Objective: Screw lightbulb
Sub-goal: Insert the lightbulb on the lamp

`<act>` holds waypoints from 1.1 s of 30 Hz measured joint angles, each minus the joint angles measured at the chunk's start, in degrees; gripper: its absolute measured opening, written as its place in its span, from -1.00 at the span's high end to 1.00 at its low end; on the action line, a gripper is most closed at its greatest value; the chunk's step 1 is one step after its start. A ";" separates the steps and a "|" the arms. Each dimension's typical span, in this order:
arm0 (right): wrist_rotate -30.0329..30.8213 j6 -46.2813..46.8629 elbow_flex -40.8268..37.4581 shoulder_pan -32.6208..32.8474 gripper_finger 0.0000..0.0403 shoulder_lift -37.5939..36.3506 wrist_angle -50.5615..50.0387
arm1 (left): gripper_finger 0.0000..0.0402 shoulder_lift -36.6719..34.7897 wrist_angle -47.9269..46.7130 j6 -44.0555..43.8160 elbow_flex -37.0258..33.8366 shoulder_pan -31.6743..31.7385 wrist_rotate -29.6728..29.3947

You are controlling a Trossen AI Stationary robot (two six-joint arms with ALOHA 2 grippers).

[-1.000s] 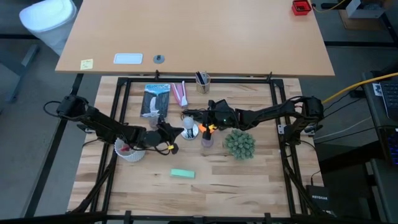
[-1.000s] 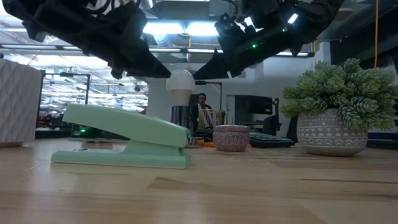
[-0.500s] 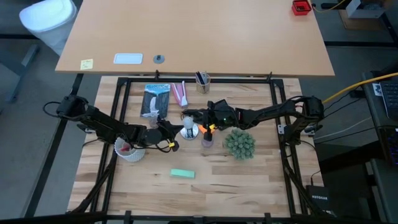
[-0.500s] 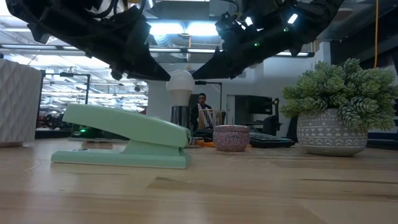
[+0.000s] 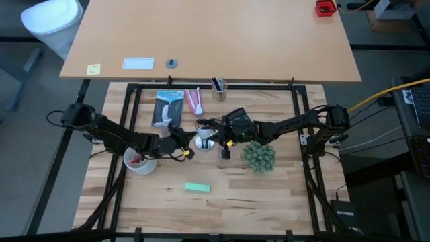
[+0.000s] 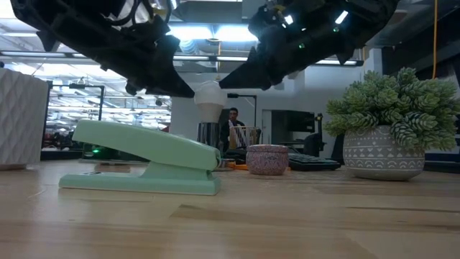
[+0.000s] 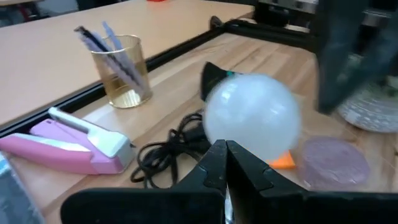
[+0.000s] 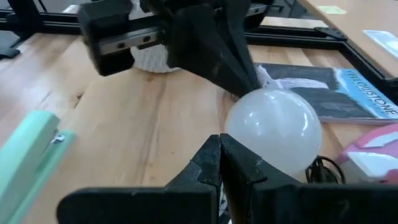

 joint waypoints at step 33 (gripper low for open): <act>6.06 -3.04 0.04 -4.26 0.94 0.05 2.17 | 1.00 -0.30 2.38 2.29 0.02 -2.55 6.94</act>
